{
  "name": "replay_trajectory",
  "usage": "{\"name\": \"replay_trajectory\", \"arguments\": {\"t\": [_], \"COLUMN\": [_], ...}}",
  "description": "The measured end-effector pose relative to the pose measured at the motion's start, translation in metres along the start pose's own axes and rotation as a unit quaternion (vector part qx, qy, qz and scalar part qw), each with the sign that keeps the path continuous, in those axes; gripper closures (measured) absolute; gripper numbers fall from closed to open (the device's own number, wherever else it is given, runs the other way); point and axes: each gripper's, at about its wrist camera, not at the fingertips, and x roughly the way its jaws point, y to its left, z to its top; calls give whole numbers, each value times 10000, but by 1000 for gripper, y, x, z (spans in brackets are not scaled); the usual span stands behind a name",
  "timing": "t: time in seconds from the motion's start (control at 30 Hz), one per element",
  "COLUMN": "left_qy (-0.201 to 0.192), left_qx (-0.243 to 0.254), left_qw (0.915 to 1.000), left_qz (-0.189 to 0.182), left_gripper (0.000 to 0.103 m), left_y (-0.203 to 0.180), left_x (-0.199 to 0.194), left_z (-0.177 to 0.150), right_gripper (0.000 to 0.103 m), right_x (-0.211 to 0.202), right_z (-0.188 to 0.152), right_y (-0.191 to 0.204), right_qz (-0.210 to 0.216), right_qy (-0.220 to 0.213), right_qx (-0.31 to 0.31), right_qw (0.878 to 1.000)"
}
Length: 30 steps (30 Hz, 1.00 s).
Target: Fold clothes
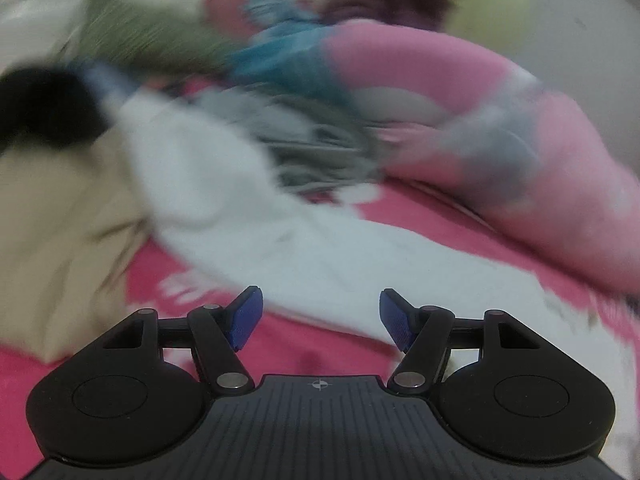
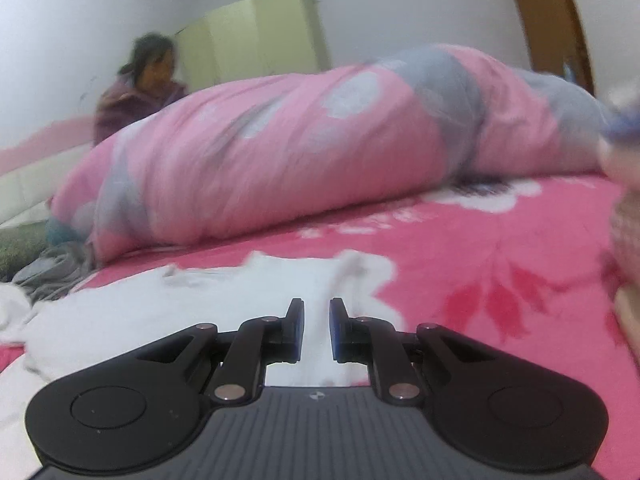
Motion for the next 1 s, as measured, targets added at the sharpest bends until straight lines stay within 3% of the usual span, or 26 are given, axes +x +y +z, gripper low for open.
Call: {"name": "replay_trajectory", "arguments": {"t": [0.13,0.27,0.43,0.53,0.7,0.83,0.9,1.0], "left_qy": [-128,-482,-1250,-1400,-1143,-1091,-1136,-1233], "left_qx": [-767,-1399,-1122,-995,-927,-905,-762,-669], "left_qw": [9969,9882,9802,9769,9790,9776,9755,9728], "left_qz": [96,400,1050,1271,1411,1558,1721,1844], "left_gripper": [34,33,35,37,56,65,83,96], "left_y": [41,66,66,66,72,75,71,67], "left_x": [13,23,25,35,63,72,73,71], "left_z": [8,23,54,77,99,97,96,94], "right_gripper": [89,89,90,90,90,90,90,90], "right_x": [8,49,102,98,101,102,102,103], "right_z": [17,6,-45,-45,-43,-41,-40,-39], "right_y": [61,116,131,120,93,92,93,92], "right_qz": [590,662,349,612,989,1027,1025,1045], "right_qy": [327,825,1226,1149,1212,1205,1200,1194], "right_qx": [-350,-832,-1398,-1080,-299,-231,-234,-182], "right_qw": [9971,9909,9819,9856,9872,9871,9872,9872]}}
